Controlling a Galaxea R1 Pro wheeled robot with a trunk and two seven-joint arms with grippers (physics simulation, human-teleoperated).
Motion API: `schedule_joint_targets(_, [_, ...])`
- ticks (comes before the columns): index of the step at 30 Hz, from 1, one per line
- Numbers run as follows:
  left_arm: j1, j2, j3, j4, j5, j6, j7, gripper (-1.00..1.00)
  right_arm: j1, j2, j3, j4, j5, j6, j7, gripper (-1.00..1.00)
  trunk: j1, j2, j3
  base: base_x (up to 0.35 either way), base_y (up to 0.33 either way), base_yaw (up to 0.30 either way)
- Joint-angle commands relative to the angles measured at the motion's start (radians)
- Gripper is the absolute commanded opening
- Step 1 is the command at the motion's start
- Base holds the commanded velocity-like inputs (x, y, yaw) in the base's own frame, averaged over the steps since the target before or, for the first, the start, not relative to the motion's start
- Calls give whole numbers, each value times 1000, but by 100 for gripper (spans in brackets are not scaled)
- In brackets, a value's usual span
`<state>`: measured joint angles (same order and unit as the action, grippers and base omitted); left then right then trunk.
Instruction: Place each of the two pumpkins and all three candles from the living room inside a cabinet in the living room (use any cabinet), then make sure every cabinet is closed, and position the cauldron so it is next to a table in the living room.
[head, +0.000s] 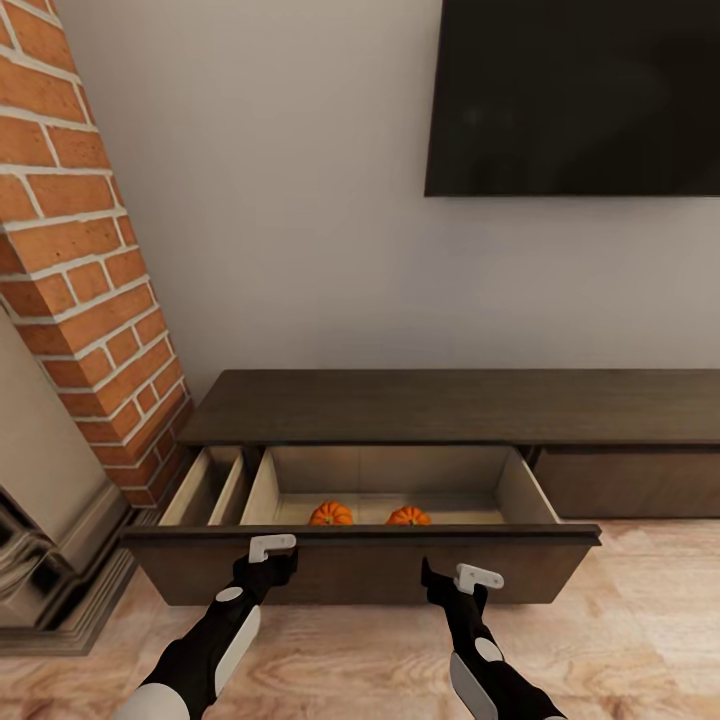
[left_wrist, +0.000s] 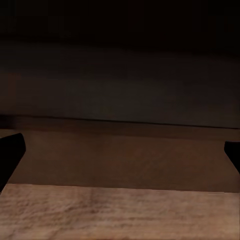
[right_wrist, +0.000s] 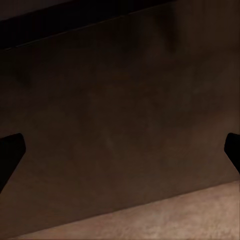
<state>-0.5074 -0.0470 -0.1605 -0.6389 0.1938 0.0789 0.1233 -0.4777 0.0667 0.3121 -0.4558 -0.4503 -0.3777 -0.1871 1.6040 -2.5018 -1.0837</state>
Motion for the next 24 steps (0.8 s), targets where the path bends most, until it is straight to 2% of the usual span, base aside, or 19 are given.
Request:
schedule_joint_targets(1, [0,1,-5,-2,9,4,9,100,-1,-1,8,0,-8,-4,-8,100,0,0,-1,143,0,0])
schedule_joint_targets(24, [0,1,-7,-2,9,4,9,100,-1,-1,8,0,-10,-3,-8,100,0,0,-1,168,0,0])
